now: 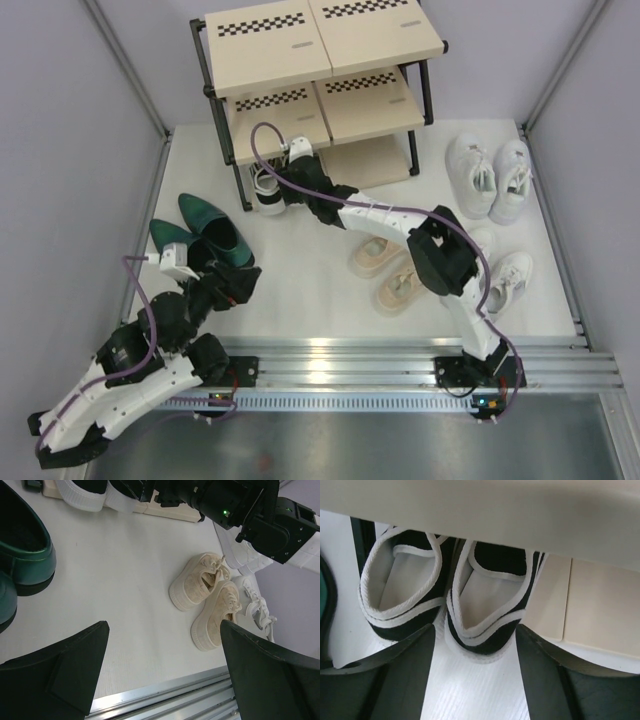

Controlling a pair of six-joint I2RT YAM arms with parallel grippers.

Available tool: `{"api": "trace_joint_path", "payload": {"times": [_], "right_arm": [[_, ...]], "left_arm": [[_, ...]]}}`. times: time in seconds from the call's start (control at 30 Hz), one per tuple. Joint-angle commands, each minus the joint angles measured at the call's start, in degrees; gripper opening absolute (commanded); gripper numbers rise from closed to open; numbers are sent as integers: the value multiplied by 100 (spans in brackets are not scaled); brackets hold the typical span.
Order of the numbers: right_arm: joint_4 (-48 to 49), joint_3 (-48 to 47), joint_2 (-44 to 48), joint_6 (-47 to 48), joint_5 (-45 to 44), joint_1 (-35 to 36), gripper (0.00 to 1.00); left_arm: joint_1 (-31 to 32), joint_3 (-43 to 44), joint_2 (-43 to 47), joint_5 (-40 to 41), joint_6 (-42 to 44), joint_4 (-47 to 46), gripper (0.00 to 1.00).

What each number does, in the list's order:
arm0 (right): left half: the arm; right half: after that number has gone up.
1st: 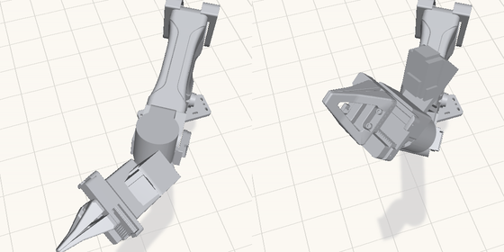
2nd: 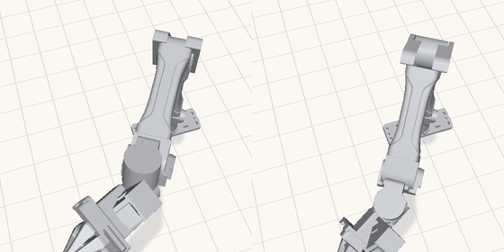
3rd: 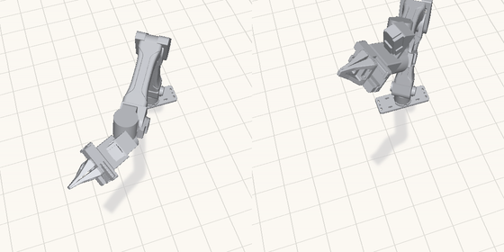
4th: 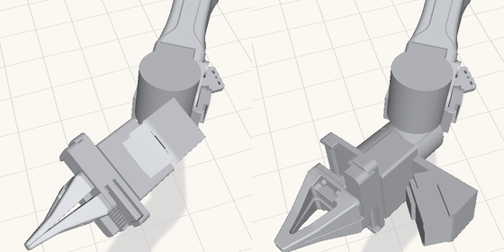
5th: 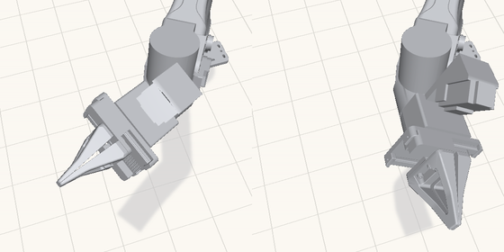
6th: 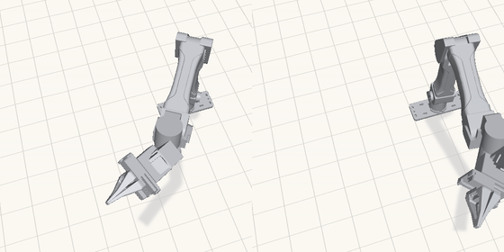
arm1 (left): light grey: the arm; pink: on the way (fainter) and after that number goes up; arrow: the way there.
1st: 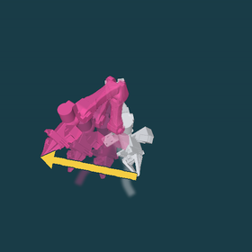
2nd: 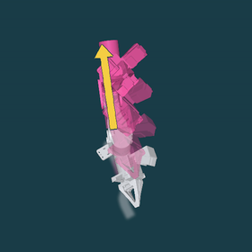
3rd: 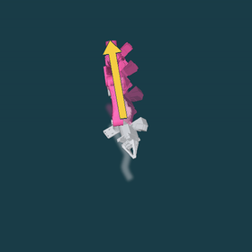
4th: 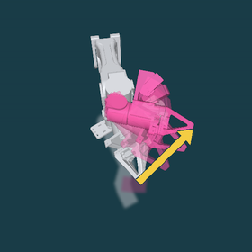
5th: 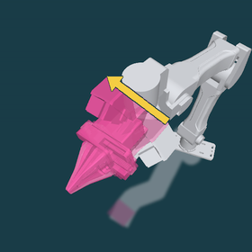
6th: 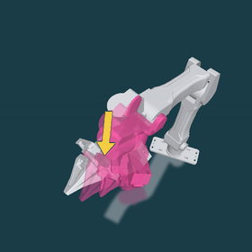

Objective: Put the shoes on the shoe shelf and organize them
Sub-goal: Adjust the shoe at the shoe shelf.

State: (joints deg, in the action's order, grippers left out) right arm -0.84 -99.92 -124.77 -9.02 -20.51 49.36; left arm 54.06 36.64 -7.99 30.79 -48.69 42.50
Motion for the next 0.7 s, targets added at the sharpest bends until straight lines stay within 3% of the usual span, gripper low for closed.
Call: {"api": "trace_joint_path", "payload": {"times": [0.0,0.37,0.53,0.67], "right_arm": [[102,-449,-126,-74,-32,-23,63],[-30,-511,-276,-224,865,-269,29],[216,-283,-110,101,1075,-322,17],[225,-212,-39,347,1172,-322,0]], "left_arm": [[8,212,78,112,61,127,98],[8,247,175,94,-9,180,98],[8,238,175,77,-9,180,98],[8,238,166,59,-18,180,98]]}}
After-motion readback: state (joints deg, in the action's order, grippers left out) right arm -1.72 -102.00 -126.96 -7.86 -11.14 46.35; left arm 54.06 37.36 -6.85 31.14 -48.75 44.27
